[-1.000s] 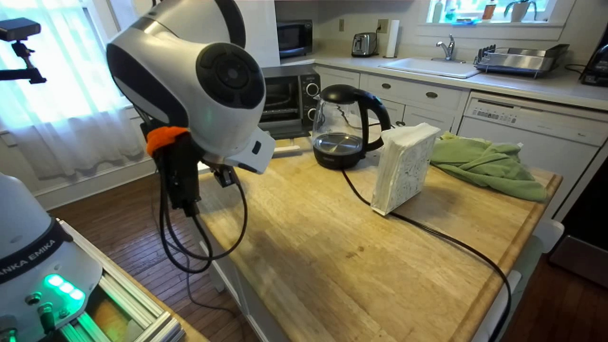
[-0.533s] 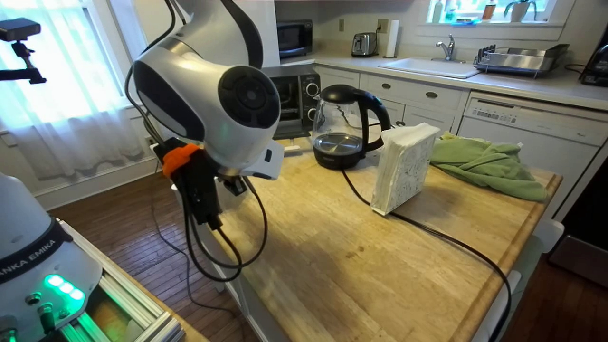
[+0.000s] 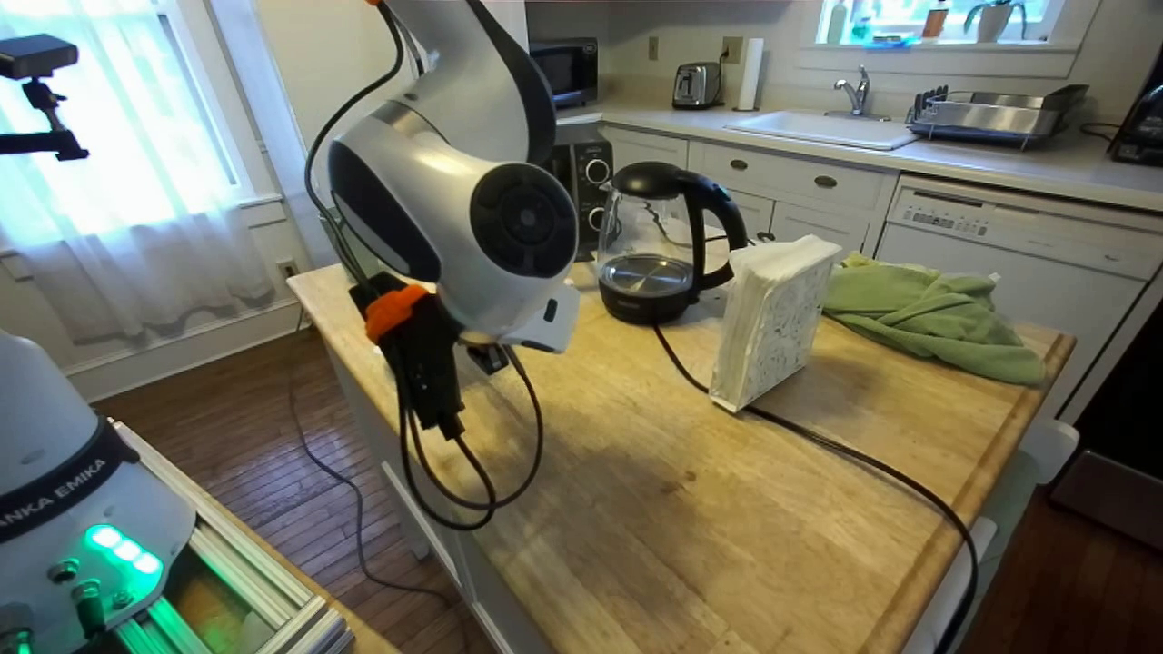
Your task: Remove the plate from the microwave and put it on the table
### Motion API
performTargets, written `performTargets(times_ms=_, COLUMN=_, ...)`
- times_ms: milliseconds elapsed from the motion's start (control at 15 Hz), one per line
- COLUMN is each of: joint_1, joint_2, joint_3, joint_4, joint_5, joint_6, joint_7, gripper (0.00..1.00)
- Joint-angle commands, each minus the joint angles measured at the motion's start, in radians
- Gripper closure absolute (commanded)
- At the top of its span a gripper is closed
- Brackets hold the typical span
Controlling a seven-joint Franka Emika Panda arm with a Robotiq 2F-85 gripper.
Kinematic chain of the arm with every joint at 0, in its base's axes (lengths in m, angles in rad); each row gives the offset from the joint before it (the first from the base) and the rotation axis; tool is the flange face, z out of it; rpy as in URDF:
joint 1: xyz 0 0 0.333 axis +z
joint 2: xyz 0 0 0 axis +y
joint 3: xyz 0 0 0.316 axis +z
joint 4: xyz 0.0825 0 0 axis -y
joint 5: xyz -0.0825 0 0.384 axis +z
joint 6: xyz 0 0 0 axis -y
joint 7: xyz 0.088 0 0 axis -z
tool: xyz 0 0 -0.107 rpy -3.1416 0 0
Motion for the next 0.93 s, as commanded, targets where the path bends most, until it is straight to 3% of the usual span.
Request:
performTargets(times_ms=0, joint_1=-0.012, joint_2=0.091, joint_3=0.028, joint_4=0.074, joint_5=0.073, joint_6=-0.032, joint_7=-0.011, gripper=0.99)
performTargets(times_ms=200, joint_1=-0.015, joint_2=0.133, joint_3=0.042, joint_4=0.102, joint_5=0.091, joint_6=-0.030, joint_7=-0.002, gripper=0.99)
performTargets(times_ms=400, joint_1=-0.018, joint_2=0.160, joint_3=0.049, joint_4=0.124, joint_5=0.099, joint_6=-0.039, joint_7=0.003, gripper=0.90)
performTargets(times_ms=467, joint_1=-0.019, joint_2=0.166, joint_3=0.050, joint_4=0.130, joint_5=0.097, joint_6=-0.040, joint_7=0.007, gripper=0.79)
performTargets(times_ms=600, joint_1=-0.021, joint_2=0.177, joint_3=0.051, joint_4=0.140, joint_5=0.096, joint_6=-0.042, joint_7=0.013, gripper=0.74)
performTargets(times_ms=667, joint_1=-0.022, joint_2=0.181, joint_3=0.052, joint_4=0.143, joint_5=0.095, joint_6=-0.043, joint_7=0.017, gripper=0.61)
performTargets(times_ms=867, joint_1=-0.024, joint_2=0.191, joint_3=0.054, joint_4=0.151, joint_5=0.092, joint_6=-0.046, joint_7=0.022, gripper=0.51)
